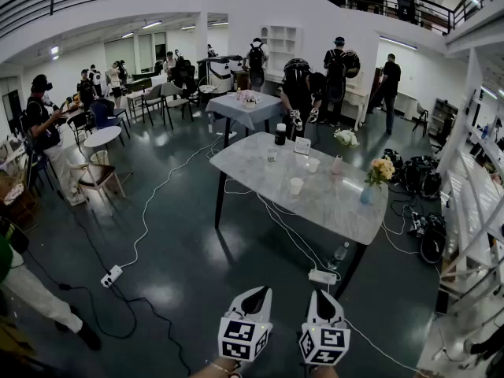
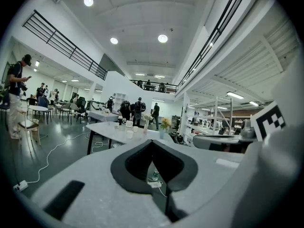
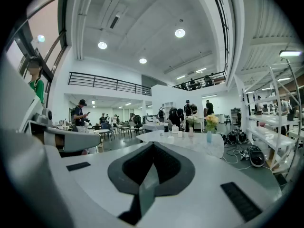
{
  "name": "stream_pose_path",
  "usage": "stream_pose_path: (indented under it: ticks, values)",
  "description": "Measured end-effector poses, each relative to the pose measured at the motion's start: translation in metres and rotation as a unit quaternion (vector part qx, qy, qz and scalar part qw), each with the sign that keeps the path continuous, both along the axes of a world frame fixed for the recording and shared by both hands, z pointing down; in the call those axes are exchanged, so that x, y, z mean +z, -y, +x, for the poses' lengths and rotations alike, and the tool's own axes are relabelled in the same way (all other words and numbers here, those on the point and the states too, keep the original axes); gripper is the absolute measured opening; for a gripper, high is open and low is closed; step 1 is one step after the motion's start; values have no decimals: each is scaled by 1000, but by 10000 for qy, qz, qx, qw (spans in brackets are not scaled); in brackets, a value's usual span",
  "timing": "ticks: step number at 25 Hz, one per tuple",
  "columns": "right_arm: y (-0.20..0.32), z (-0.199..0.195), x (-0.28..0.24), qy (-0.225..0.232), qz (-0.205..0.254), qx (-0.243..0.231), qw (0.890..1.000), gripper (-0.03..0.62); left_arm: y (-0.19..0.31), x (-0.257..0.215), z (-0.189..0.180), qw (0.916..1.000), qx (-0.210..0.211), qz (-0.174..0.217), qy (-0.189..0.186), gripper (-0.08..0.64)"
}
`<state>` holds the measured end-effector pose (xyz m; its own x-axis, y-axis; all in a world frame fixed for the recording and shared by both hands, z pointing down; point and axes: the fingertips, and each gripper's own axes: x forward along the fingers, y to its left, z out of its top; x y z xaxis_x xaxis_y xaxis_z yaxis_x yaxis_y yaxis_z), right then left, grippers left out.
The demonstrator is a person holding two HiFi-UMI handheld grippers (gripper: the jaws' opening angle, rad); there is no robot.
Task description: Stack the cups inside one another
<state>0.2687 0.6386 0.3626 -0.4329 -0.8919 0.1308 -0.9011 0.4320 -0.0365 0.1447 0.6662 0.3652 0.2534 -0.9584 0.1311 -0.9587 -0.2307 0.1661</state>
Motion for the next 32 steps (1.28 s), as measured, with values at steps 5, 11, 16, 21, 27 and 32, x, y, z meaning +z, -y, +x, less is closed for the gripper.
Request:
stream_pose_path:
  ticks: [5,11,16,21,27,32]
  values:
    - [0,-8,4,52,-37,-5,10000,8,1,3,-8,10000,-19,0,16,1]
    - [-2,-12,6,45,-88,14,10000,8,1,6,-14,10000,-24,-54,-2,0]
    - [-8,-22,10,169,-225,24,9996,8,-7,8,-26,9999,-52,-86,-46,0]
    - [-4,-46,13,229,-236,86,9994,8,-7,13,-55,9999,-73,-88,-48,0]
    - [0,-62,17,252,-265,203,9991,8,-2,20,-86,9998,-136,-149,-47,0]
    - [10,-56,26,185,-474,388,9980,8,4,27,-96,9994,-133,-287,-141,0]
